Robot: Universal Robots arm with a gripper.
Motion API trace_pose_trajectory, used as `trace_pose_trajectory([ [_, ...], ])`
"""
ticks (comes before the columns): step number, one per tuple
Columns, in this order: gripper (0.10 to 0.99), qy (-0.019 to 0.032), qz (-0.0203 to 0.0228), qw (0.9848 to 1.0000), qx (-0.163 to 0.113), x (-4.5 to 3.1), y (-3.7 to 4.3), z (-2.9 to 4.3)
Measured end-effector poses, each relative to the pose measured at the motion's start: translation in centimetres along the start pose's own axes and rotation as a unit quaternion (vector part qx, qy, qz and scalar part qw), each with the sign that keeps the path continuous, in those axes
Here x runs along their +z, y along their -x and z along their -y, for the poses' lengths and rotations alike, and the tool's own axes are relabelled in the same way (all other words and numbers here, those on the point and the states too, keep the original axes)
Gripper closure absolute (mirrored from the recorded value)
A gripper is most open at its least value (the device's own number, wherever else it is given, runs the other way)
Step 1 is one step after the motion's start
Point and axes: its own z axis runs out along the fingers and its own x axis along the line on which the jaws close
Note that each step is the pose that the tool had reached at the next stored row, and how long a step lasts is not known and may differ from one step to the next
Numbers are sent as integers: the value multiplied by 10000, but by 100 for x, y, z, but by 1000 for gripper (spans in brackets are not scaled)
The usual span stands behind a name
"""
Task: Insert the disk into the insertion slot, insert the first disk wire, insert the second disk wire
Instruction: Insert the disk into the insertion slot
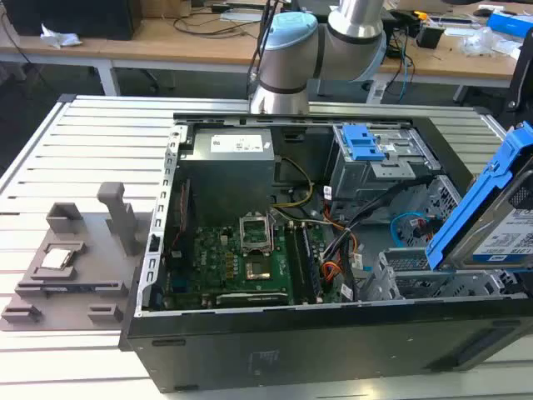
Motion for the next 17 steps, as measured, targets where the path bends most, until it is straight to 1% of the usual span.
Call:
trace_pose_trajectory([
  [2,718,0,0,10000,0,9,0,0],
  [5,718,0,0,10000,0,54,0,2],
  [17,718,0,0,10000,0,157,1,6],
])
